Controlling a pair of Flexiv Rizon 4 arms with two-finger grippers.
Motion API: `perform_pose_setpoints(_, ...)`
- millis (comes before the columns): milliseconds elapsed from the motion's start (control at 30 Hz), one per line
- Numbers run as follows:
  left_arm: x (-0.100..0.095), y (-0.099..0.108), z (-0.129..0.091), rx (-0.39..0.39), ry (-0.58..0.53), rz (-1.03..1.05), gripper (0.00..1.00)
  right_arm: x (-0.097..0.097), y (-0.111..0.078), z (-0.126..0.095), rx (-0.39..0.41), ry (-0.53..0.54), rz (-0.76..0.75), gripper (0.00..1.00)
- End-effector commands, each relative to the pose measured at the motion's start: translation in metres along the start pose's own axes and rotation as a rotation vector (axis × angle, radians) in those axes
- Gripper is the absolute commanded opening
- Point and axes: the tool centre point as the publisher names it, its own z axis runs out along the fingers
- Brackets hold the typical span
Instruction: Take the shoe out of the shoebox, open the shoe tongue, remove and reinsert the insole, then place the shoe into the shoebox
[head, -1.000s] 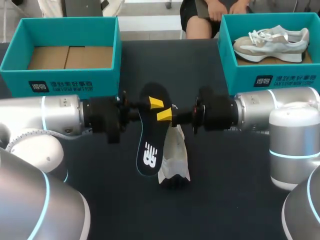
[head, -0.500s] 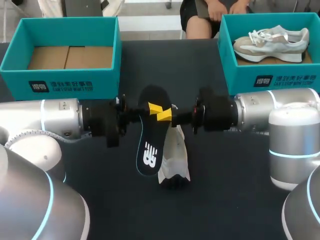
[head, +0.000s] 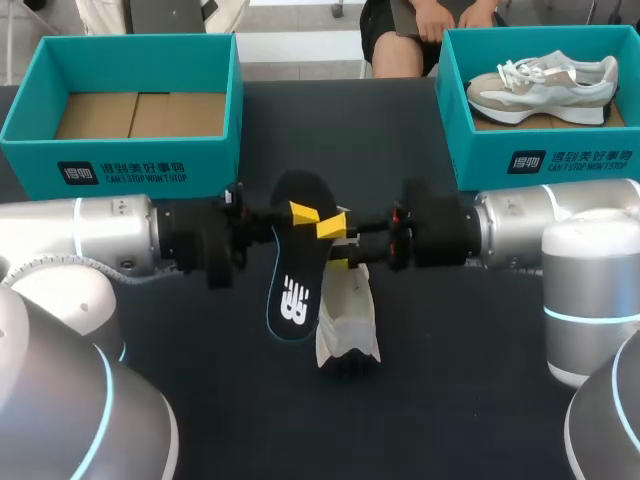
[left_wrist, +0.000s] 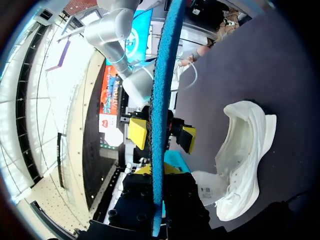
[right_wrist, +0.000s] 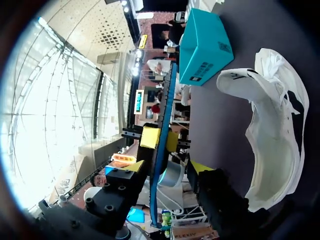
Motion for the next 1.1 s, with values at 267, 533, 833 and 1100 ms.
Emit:
perform_pose_setpoints(267, -0.006, -0.03, -0.021, 0.067, 0.027, -0.176, 0.0, 0.032, 0.003, -0.041, 0.031, -0.305, -0.455, 1.0)
perform_pose_setpoints(533, 0.0, -0.044, -0.021, 0.103, 0.058, -0.321, 0.0, 0.05, 0.003, -0.038, 0.13, -0.283, -0.921, 1.0)
perform_pose_setpoints(833, 0.0, -0.044, -0.021, 0.103, 0.058, -0.321, 0.0, 0.05, 0.003, -0.038, 0.13, -0.283, -0.921, 1.0)
perform_pose_setpoints(1100, 0.0, -0.044, -0.021, 0.103, 0.058, -0.321, 0.0, 0.05, 0.003, -0.038, 0.13, -0.283, -0.921, 1.0)
